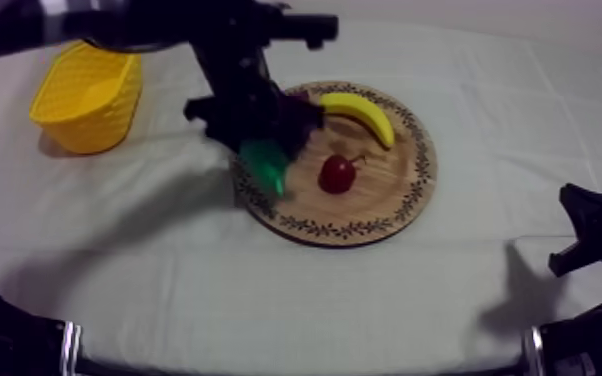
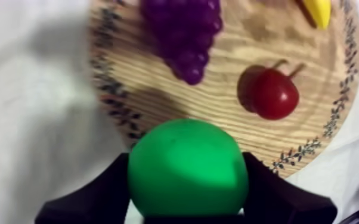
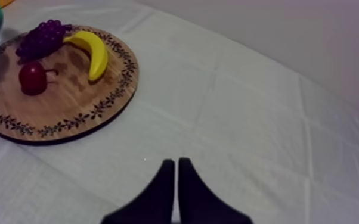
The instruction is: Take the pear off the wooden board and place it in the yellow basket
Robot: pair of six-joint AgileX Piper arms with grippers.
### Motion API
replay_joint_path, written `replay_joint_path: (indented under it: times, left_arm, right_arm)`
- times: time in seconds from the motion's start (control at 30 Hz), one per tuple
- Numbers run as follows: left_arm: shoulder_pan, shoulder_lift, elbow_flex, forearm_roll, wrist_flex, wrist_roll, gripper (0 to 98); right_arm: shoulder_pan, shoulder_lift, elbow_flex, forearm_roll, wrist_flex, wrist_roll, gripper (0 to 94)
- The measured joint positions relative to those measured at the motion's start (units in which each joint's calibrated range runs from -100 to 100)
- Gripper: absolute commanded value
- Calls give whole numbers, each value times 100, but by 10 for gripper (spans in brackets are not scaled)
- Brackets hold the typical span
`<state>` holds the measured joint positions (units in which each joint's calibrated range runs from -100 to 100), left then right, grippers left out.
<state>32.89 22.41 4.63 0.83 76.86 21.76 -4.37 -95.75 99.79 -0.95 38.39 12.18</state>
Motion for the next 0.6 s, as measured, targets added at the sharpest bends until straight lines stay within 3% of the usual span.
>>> replay_joint_path:
  times: [0.27, 0.6]
  left_arm:
    - [-463, -1470, -241, -414, 697, 23, 526]
    - [-1450, -2576, -757, -763, 1028, -360, 528]
  right_arm:
    - [0, 0, 0, 0, 0, 0, 3]
    - [0, 0, 0, 0, 0, 0, 3]
